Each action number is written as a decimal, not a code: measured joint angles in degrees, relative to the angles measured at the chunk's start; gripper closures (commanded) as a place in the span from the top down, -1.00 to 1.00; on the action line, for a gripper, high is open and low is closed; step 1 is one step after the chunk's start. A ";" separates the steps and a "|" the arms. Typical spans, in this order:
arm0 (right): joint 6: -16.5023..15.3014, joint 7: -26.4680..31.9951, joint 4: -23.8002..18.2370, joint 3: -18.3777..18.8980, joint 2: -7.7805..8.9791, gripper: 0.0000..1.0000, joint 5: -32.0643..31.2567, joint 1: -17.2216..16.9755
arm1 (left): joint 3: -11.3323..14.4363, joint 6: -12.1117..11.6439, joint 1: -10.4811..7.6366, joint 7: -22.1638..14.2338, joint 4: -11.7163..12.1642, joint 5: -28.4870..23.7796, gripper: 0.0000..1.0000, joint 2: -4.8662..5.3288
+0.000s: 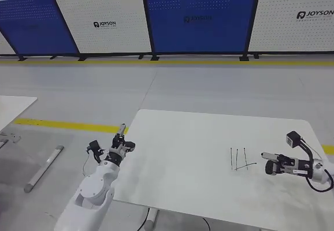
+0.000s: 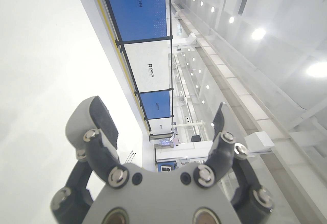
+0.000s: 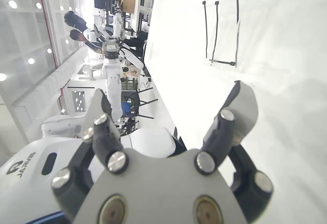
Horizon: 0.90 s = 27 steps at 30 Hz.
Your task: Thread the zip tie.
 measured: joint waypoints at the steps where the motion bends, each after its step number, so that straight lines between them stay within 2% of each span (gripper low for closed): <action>1: 0.46 -0.19 -0.06 -0.38 -0.03 1.00 -0.45 0.06 | 0.00 0.00 0.00 0.00 0.00 0.00 1.00 0.00; 5: 1.33 -0.93 2.09 -1.89 -0.12 1.00 -1.64 2.05 | 0.00 0.00 0.00 0.00 0.00 0.00 1.00 0.00; 14: 1.68 -3.64 8.78 -8.75 -2.28 1.00 -5.21 7.69 | 0.00 0.00 0.00 0.00 0.00 0.00 1.00 0.00; 27: 1.73 -3.92 8.36 -9.30 -2.40 1.00 -5.65 7.36 | 0.00 0.00 0.00 0.00 0.00 0.00 1.00 0.00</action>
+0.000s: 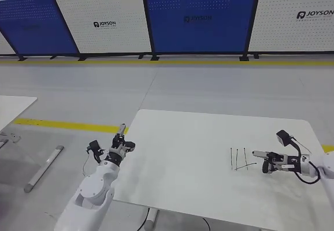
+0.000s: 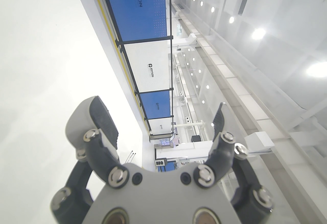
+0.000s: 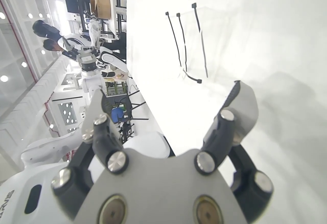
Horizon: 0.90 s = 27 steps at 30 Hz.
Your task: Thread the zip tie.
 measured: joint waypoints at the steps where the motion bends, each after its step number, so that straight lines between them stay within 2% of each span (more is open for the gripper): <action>1: 0.41 -0.51 -0.36 -0.54 -0.12 1.00 -0.50 -0.12 | 0.00 0.00 0.00 0.00 0.00 0.00 1.00 0.00; 6: 1.90 -2.06 -0.49 -2.46 -0.61 1.00 -2.38 0.67 | 0.00 0.00 0.00 0.00 0.00 0.00 1.00 0.00; 11: 2.24 -2.81 1.29 -3.62 -1.12 1.00 -2.43 1.87 | 0.00 0.00 0.00 0.00 0.00 0.00 1.00 0.00; 12: 2.22 -2.84 1.86 -3.68 -1.19 0.76 -2.21 2.11 | 0.00 0.00 0.00 0.00 0.00 0.00 1.00 0.00; 13: 2.08 -2.80 2.62 -3.77 -1.28 0.80 -1.91 2.43 | 0.00 0.00 0.00 0.00 0.00 0.00 1.00 0.00; 16: 1.56 -2.57 4.46 -4.15 -1.52 0.74 -1.48 3.16 | 0.00 0.00 0.00 0.00 0.00 0.00 1.00 0.00; 17: 1.42 -2.57 5.00 -4.26 -1.60 0.62 -1.38 3.36 | 0.00 0.00 0.00 0.00 0.00 0.00 1.00 0.00; 21: 0.71 -2.39 7.16 -4.66 -1.87 0.38 -0.97 4.16 | 0.00 0.00 0.00 0.00 0.00 0.00 1.00 0.00; 22: 0.50 -2.35 7.73 -4.75 -1.94 0.20 -0.84 4.35 | 0.00 0.00 0.00 0.00 0.00 0.00 1.00 0.00; 24: 0.26 -2.27 8.52 -4.90 -2.04 0.10 -0.70 4.60 | 0.00 0.00 0.00 0.00 0.00 0.00 1.00 0.00; 25: 0.12 -2.25 9.00 -5.00 -2.10 -0.06 -0.67 4.76 | 0.00 0.00 0.00 0.00 0.00 0.00 1.00 0.00; 27: -0.13 -2.21 9.76 -5.16 -2.22 -0.10 -0.52 5.02 | 0.00 0.00 0.00 0.00 0.00 0.00 1.00 0.00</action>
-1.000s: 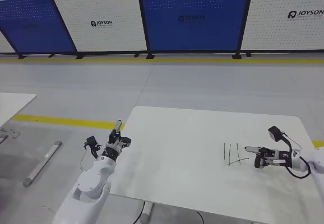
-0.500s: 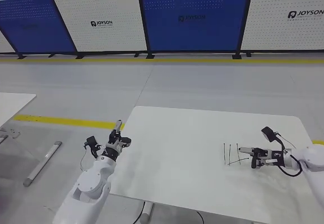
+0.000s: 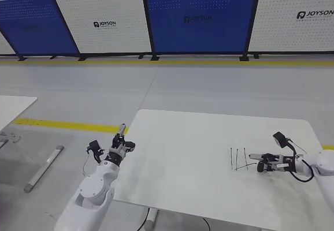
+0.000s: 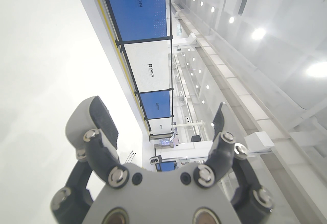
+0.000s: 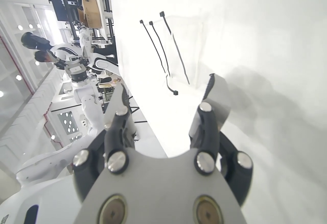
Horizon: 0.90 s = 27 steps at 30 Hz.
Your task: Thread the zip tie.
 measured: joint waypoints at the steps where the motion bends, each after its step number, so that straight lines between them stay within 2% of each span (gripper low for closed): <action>1: -0.13 0.05 0.28 -0.06 -0.04 -0.10 0.07 0.10 | 0.00 0.00 0.00 0.00 0.00 0.00 1.00 0.00; 13: -1.60 1.00 2.52 -0.20 -0.21 -0.14 0.95 0.60 | 0.00 0.00 0.00 0.00 0.00 0.00 1.00 0.00; 17: -1.70 1.19 2.93 -0.32 -0.29 -0.32 1.08 0.79 | 0.00 0.00 0.00 0.00 0.00 0.00 1.00 0.00; 24: -1.78 1.47 3.57 -0.67 -0.48 -0.36 1.18 1.20 | 0.00 0.00 0.00 0.00 0.00 0.00 1.00 0.00; 26: -1.74 1.51 3.92 -0.77 -0.55 -0.48 1.19 1.36 | 0.00 0.00 0.00 0.00 0.00 0.00 1.00 0.00; 27: -1.74 1.56 4.14 -0.82 -0.58 -0.46 1.21 1.46 | 0.00 0.00 0.00 0.00 0.00 0.00 1.00 0.00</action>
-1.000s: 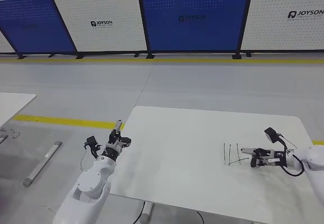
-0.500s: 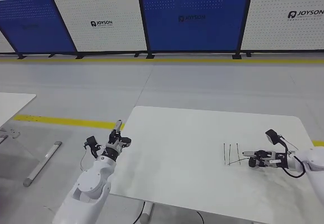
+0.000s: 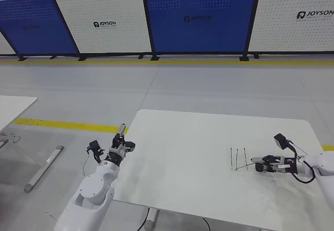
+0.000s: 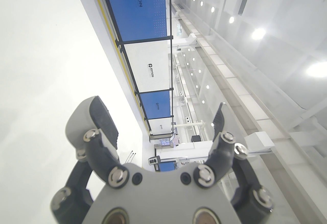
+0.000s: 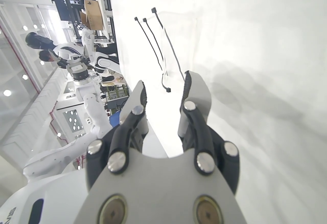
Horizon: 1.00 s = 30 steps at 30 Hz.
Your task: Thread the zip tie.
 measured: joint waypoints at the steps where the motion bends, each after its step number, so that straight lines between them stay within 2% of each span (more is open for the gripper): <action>1: -0.01 0.05 0.17 -0.03 -0.03 -0.46 0.03 0.08 | 0.00 0.00 0.00 0.00 0.00 0.00 1.00 0.00; 4: -0.13 0.15 0.63 -0.17 -0.13 -0.46 0.09 0.35 | 0.00 0.00 0.00 0.00 0.00 0.00 1.00 0.00; 8: -0.15 0.21 1.12 -0.40 -0.29 -0.68 0.12 0.74 | 0.00 0.00 0.00 0.00 0.00 0.00 1.00 0.00; 12: -0.07 0.27 1.49 -0.79 -0.47 -0.74 -0.22 1.11 | 0.00 0.00 0.00 0.00 0.00 0.00 1.00 0.00; 14: -0.02 0.22 1.69 -1.03 -0.58 -0.96 -0.50 1.31 | 0.00 0.00 0.00 0.00 0.00 0.00 1.00 0.00; 15: 0.01 0.14 1.82 -1.13 -0.64 -1.00 -0.56 1.39 | 0.00 0.00 0.00 0.00 0.00 0.00 1.00 0.00; 23: -1.09 0.98 2.74 -1.13 -0.84 -1.00 0.28 1.75 | 0.00 0.00 0.00 0.00 0.00 0.00 1.00 0.00; 30: -5.35 4.85 3.40 1.21 -0.01 -1.00 4.17 1.34 | 0.00 0.00 0.00 0.00 0.00 0.00 1.00 0.00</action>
